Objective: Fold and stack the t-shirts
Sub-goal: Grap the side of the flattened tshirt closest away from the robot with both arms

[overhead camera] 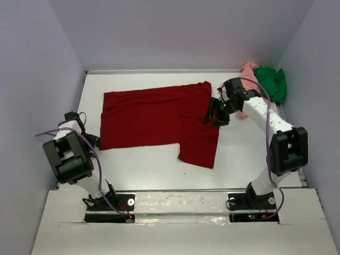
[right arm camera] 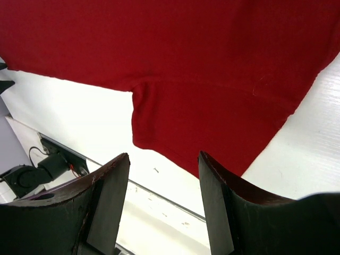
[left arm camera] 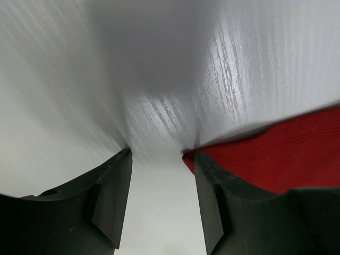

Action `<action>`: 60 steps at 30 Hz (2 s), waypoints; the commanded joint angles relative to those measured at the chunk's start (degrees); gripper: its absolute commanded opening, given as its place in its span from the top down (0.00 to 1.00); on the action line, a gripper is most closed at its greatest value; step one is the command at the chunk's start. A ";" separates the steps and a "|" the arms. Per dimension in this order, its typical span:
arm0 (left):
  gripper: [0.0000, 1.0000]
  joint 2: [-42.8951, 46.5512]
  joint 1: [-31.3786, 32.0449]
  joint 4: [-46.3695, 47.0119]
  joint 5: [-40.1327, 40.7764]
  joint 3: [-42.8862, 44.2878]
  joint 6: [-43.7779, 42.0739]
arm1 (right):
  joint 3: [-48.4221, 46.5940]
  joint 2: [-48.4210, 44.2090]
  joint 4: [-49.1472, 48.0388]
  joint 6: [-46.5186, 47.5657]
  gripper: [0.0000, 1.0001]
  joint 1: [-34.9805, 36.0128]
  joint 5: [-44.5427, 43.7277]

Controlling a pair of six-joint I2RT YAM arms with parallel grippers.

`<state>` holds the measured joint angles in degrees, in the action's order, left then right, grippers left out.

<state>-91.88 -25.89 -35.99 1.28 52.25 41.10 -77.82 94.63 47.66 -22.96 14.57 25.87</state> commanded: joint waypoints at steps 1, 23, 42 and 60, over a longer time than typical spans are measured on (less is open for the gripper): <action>0.41 -1.55 -0.13 2.59 0.04 -2.15 0.82 | 0.48 -2.08 1.12 0.19 0.40 -0.33 0.76; 0.45 -7.00 1.72 0.66 0.74 8.83 -1.64 | 22.09 -12.53 4.55 -7.00 0.40 -0.33 -0.91; 0.25 1.60 2.60 0.92 -5.05 2.86 -0.06 | 30.97 -16.49 3.32 -8.42 0.39 -0.33 0.85; 0.27 0.12 2.60 4.87 -4.97 2.42 -0.85 | 38.89 -11.31 -11.80 -12.72 0.44 -0.33 5.16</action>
<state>-90.76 -23.57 -31.51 -3.55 55.07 40.77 -39.53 82.74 40.34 -34.20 14.57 29.91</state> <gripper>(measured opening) 0.730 0.561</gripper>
